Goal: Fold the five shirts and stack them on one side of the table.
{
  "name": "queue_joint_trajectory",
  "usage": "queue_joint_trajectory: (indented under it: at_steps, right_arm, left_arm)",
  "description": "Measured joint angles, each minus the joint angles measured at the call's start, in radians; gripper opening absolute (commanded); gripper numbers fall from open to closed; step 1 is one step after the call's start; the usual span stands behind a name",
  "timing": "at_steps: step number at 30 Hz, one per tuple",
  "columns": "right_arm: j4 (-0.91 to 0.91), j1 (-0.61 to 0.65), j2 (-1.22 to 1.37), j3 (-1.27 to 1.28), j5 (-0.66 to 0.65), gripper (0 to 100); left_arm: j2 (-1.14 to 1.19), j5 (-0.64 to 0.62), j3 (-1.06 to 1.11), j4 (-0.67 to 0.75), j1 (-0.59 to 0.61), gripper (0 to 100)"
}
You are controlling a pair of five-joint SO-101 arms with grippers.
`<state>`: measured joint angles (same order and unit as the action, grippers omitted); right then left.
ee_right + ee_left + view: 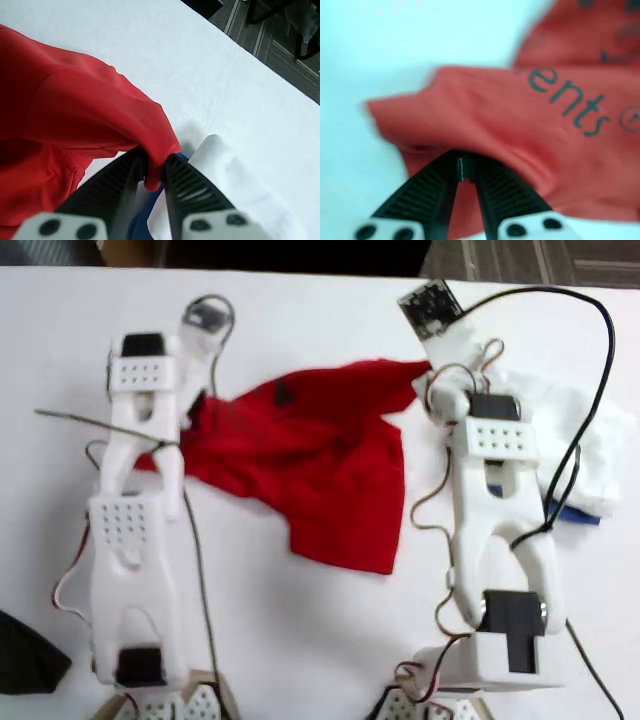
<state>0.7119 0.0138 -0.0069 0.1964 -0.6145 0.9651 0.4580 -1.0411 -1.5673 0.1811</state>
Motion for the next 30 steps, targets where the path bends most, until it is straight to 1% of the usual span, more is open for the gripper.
queue_joint_trajectory:
  at_steps: [4, 8, 11, 12, 15, 17, 18, 30]
  right_arm:
    - [0.0, 0.0, 0.0, 0.0, 0.0, 2.2]
    - [0.0, 0.0, 0.0, 0.0, 0.0, 2.2]
    - [0.0, 0.0, 0.0, 0.0, 0.0, 2.2]
    - [0.0, 0.0, 0.0, 0.0, 0.0, 2.2]
    - [0.0, 0.0, 0.0, 0.0, 0.0, 2.2]
    - [0.0, 0.0, 0.0, 0.0, 0.0, 2.2]
    - [0.0, 0.0, 0.0, 0.0, 0.0, 2.2]
    - [0.0, 0.0, 0.0, 0.0, 0.0, 2.2]
  left_arm:
    - [0.002, -0.074, -0.161, 0.037, 0.037, 3]
    - [0.002, -0.094, -0.27, 0.038, 0.081, 3]
    - [0.002, -0.092, -0.305, -0.017, 0.095, 3]
    - [0.002, -0.071, -0.308, -0.051, 0.097, 4]
    - [0.002, 0.044, -0.307, -0.166, 0.074, 12]
    - [0.002, 0.08, -0.275, -0.19, 0.057, 17]
    - [0.002, 0.087, -0.259, -0.195, 0.054, 18]
    - [0.002, 0.098, -0.009, -0.183, 0.055, 18]
